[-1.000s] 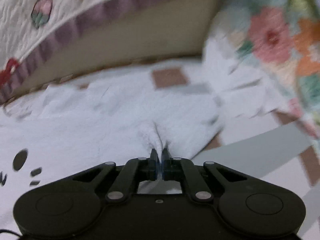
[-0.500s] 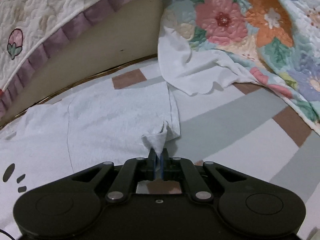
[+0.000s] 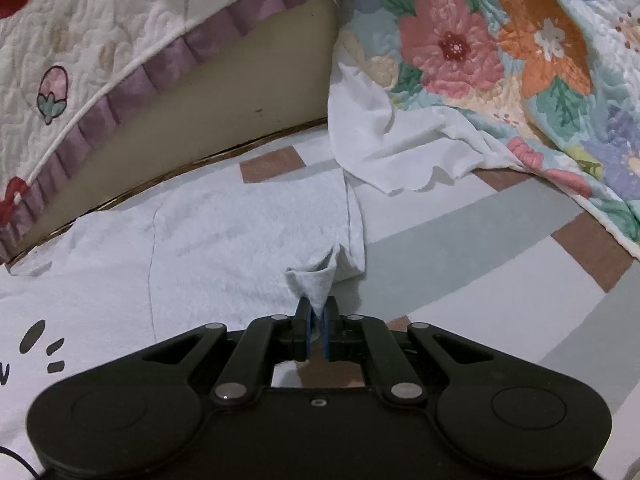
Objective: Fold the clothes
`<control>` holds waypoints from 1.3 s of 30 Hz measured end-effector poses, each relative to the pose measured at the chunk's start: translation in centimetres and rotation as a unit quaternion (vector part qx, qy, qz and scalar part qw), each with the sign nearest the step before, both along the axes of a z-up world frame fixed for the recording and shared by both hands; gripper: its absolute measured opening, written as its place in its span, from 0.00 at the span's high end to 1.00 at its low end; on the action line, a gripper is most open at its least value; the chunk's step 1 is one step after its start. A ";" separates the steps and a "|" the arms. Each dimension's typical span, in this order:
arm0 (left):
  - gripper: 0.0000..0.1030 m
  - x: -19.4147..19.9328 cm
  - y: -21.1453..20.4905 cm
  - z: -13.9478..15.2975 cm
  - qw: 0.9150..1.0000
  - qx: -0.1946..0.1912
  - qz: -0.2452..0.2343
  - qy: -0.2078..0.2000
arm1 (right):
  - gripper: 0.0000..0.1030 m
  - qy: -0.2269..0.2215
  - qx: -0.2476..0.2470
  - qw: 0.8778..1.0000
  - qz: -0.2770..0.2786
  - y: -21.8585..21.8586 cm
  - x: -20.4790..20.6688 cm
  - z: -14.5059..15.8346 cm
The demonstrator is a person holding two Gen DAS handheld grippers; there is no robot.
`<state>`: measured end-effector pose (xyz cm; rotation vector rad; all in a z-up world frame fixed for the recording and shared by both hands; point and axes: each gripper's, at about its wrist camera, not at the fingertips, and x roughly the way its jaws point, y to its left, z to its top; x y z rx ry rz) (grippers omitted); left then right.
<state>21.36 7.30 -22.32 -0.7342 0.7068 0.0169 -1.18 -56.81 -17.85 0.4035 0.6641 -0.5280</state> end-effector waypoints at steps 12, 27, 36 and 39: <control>0.90 -7.3 2.0 0.8 0.994 0.076 0.036 0.075 | 0.95 0.018 -0.038 0.999 0.025 0.1 0.5 0.8; 0.97 -6.0 0.3 1.1 0.988 0.137 -0.053 0.036 | 0.94 0.005 -0.027 0.999 0.019 0.0 -0.2 0.2; 0.95 -6.8 -3.2 8.1 0.912 0.386 -0.062 -0.126 | 0.94 0.012 -0.039 0.999 0.019 0.3 -0.8 -0.2; 0.90 -5.6 -2.3 6.7 0.918 0.378 -0.082 -0.081 | 0.87 0.025 -0.043 0.999 -0.003 0.2 -0.5 -0.3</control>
